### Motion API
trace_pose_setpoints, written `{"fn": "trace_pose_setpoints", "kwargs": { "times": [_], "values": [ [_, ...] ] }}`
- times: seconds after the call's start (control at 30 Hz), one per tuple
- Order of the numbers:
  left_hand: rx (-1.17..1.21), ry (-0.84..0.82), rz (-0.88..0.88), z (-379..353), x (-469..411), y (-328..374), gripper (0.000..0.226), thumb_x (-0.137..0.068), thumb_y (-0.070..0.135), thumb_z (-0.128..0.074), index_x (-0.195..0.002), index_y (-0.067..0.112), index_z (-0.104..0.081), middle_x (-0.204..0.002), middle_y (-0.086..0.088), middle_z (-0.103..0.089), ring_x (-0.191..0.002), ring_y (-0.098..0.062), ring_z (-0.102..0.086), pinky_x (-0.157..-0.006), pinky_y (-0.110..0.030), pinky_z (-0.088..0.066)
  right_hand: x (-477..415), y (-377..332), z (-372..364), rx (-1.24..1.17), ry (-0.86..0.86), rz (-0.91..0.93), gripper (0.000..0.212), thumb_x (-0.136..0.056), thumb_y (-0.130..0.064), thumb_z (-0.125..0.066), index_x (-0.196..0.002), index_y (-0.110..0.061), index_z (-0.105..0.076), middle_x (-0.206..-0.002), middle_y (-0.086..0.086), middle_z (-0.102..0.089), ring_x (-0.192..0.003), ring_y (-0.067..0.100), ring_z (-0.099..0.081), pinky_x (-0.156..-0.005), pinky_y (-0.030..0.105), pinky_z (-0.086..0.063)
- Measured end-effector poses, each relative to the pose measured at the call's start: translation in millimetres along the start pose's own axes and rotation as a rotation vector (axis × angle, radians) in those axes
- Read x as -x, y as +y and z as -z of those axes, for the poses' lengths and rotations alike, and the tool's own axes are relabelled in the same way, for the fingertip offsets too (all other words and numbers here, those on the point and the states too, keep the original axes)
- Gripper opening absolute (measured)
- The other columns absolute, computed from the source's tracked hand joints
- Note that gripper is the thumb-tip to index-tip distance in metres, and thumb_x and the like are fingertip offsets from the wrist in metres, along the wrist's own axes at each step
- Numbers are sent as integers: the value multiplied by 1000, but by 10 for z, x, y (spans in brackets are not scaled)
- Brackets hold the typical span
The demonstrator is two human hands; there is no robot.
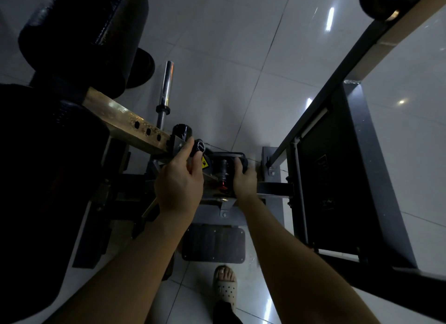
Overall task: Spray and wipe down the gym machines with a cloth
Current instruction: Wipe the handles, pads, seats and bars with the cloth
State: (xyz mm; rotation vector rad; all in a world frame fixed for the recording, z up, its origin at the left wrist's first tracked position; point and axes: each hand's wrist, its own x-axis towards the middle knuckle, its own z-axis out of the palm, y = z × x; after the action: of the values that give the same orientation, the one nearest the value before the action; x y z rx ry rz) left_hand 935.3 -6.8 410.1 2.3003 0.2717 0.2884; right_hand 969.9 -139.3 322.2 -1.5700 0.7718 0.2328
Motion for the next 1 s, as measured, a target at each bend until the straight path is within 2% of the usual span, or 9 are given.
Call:
{"fn": "trace_pose_setpoints", "kwargs": {
  "times": [0.13,0.23,0.33,0.43,0.57,0.67,0.8,0.9,1.0],
  "values": [
    [7,4,21,-9,-2,-4,47,-105,41,-48,-147,21,-51,-91,-13,-76,-84,-26,-75,-64,-35,-60,-47,-1,100,-110,-32,-93,41,-109,-44,-41,-118,-8,-59,-119,18,-65,-109,29,-62,-104,44,-50],
    [2,12,13,-3,-2,-1,47,-105,42,-48,-147,21,-51,-93,-14,-76,-85,-27,-75,-67,-40,-62,-80,62,176,-208,-29,-169,47,-109,-44,-43,-130,-5,-59,-124,15,-64,-112,30,-63,-101,46,-54],
    [-4,15,23,7,1,21,46,-105,40,-49,-148,22,-51,-96,-13,-76,-88,-25,-75,-69,-39,-62,-53,121,236,-283,69,-202,39,-108,-35,-50,-134,-7,-58,-126,14,-66,-111,28,-65,-99,43,-55],
    [1,10,28,15,8,45,46,-105,40,-49,-148,22,-51,-97,-13,-77,-90,-24,-75,-69,-34,-60,88,15,196,-357,125,-132,29,-109,-21,-47,-135,-12,-55,-117,7,-65,-97,17,-62,-84,31,-52],
    [-28,0,-5,19,-1,29,46,-105,40,-49,-148,22,-50,-96,-13,-76,-86,-26,-74,-63,-24,-50,307,-41,-198,-185,101,-30,44,-107,-24,-49,-149,-15,-40,-138,11,-57,-124,28,-59,-105,41,-50],
    [-28,-10,-7,31,-2,21,47,-105,40,-50,-148,23,-50,-97,-14,-76,-86,-27,-74,-62,-26,-50,323,105,-265,-116,129,-91,33,-104,-16,-53,-137,-11,-57,-126,13,-67,-115,29,-65,-93,36,-55],
    [-18,-19,-22,53,-2,28,45,-105,37,-51,-147,21,-51,-92,-18,-75,-83,-32,-73,-57,-24,-47,305,230,174,-318,115,-215,28,-99,-2,-51,-121,-5,-68,-102,11,-71,-99,29,-69,-90,43,-59],
    [13,-15,12,40,9,39,45,-105,38,-52,-147,23,-51,-96,-16,-75,-86,-28,-74,-60,-23,-50,430,325,356,-488,184,-285,29,-101,-8,-52,-126,-4,-65,-107,15,-70,-95,27,-68,-76,38,-58],
    [12,-7,24,36,7,15,46,-105,41,-51,-148,25,-51,-98,-12,-76,-89,-24,-74,-67,-32,-58,617,317,232,-829,95,-438,27,-106,-23,-51,-126,-8,-62,-118,19,-69,-109,36,-66,-82,44,-58]
  ]
}}
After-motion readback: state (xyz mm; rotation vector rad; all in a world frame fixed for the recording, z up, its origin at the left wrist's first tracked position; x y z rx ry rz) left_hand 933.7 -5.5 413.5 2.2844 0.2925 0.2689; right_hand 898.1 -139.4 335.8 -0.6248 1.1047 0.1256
